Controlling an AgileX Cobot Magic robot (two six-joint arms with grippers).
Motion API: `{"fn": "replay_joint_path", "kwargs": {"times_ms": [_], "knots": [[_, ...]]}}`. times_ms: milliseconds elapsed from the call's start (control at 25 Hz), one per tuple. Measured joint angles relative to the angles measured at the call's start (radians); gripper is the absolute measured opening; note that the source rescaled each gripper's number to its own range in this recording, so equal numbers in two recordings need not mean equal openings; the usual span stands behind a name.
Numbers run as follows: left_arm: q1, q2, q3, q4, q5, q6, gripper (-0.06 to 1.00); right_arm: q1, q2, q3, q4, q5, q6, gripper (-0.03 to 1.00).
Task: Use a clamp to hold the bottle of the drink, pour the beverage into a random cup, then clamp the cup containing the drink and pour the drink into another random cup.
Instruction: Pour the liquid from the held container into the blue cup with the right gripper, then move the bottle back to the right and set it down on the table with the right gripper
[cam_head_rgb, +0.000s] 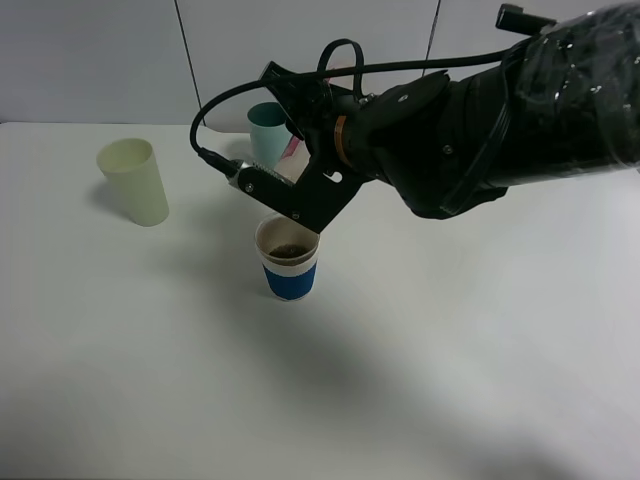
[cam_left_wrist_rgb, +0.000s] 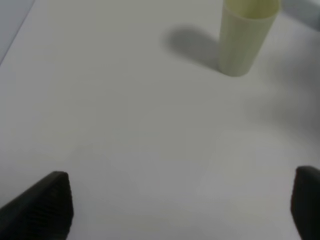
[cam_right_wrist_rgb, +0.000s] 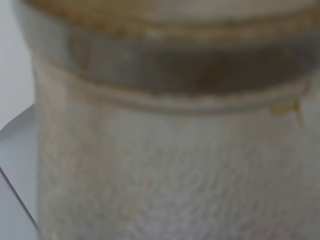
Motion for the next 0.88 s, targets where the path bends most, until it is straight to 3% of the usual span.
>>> {"fn": "replay_joint_path", "kwargs": {"times_ms": [280,600,880], "knots": [[0.0,0.0,0.0,0.0,0.0,0.0,0.95,0.001,0.0,0.0,0.044,0.012,0.105,0.0],[0.0,0.0,0.0,0.0,0.0,0.0,0.95,0.001,0.0,0.0,0.193,0.015,0.404,0.0],[0.0,0.0,0.0,0.0,0.0,0.0,0.95,0.001,0.0,0.0,0.271,0.012,0.76,0.0]]}}
